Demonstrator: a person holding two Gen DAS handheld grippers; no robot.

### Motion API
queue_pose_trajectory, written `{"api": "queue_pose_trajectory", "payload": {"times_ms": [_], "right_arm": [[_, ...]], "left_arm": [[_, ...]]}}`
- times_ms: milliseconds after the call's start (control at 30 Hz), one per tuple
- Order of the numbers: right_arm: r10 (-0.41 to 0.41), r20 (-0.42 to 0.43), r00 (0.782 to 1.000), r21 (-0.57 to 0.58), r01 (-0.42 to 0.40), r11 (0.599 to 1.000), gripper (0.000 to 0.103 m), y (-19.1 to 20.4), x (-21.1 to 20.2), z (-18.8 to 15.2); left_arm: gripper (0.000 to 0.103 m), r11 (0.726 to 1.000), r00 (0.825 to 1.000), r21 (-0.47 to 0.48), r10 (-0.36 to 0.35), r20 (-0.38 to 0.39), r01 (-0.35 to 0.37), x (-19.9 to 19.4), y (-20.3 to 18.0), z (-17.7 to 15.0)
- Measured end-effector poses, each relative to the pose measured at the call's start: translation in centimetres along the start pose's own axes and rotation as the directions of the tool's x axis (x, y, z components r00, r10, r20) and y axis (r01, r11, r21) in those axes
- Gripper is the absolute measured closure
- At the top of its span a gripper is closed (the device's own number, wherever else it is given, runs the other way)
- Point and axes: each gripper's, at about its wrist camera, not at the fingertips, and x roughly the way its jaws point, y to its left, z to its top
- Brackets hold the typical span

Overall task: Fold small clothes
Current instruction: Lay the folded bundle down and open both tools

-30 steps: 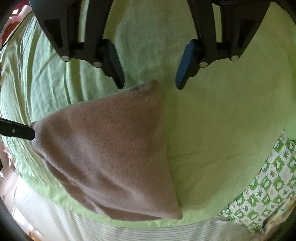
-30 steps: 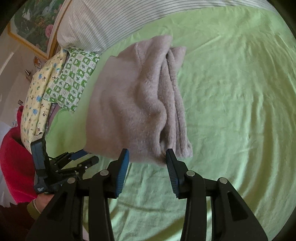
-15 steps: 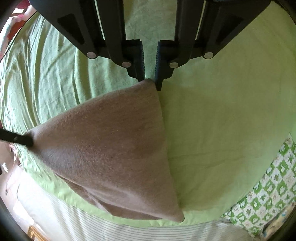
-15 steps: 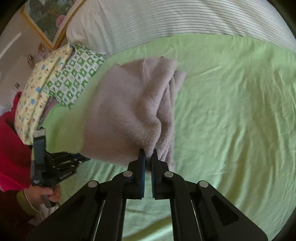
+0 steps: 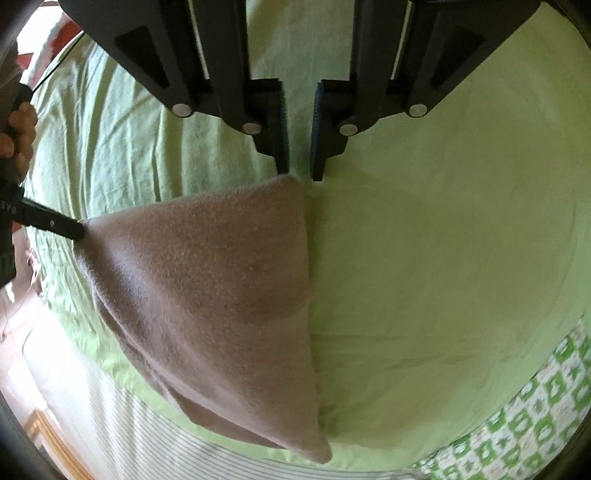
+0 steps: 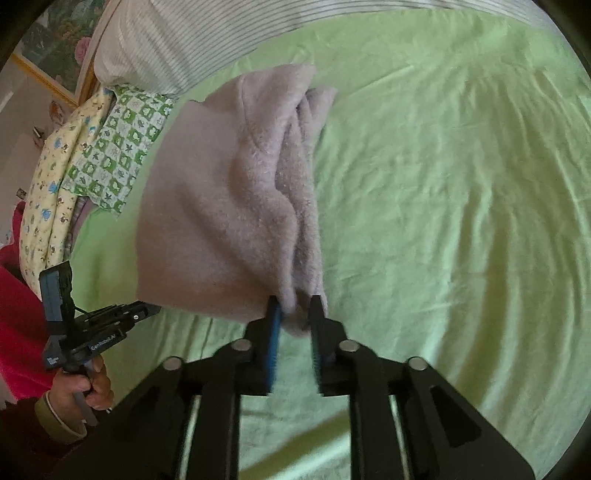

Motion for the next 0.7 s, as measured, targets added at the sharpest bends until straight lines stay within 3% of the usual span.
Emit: {"api": "queue_pose_trajectory", "payload": {"times_ms": [200, 300, 433, 500, 567, 700], "right_arm": [[0.017, 0.103, 0.995, 0.005, -0.017, 1.0, 0.073, 0.7, -2.5, 0.1], [0.05, 0.154, 0.987, -0.002, -0.05, 0.999, 0.073, 1.8, -2.7, 1.9], [0.078, 0.155, 0.985, -0.049, -0.071, 0.996, 0.073, 3.8, -0.6, 5.1], [0.082, 0.118, 0.99, -0.064, -0.074, 0.995, 0.073, 4.6, 1.3, 6.5], [0.019, 0.087, 0.996, -0.054, -0.014, 0.998, 0.074, 4.3, 3.3, 7.4], [-0.042, 0.056, 0.998, 0.018, 0.041, 0.999, 0.093, 2.1, 5.5, 8.2]], "left_arm": [[0.088, 0.999, 0.996, -0.024, -0.047, 0.071, 0.049, -4.1, 0.0, 0.2], [0.086, 0.997, 0.991, -0.006, -0.081, 0.111, 0.082, -5.2, -1.2, 1.9], [0.086, 0.994, 0.986, 0.035, -0.11, 0.124, 0.106, -4.8, -3.5, 3.8], [0.085, 0.994, 0.989, 0.053, -0.105, 0.103, 0.1, -3.5, -4.5, 4.4], [0.085, 0.995, 0.994, 0.048, -0.085, 0.064, 0.082, -1.7, -5.0, 4.7], [0.086, 0.997, 0.997, 0.01, -0.082, 0.0, 0.082, 0.2, -4.2, 4.6]]}}
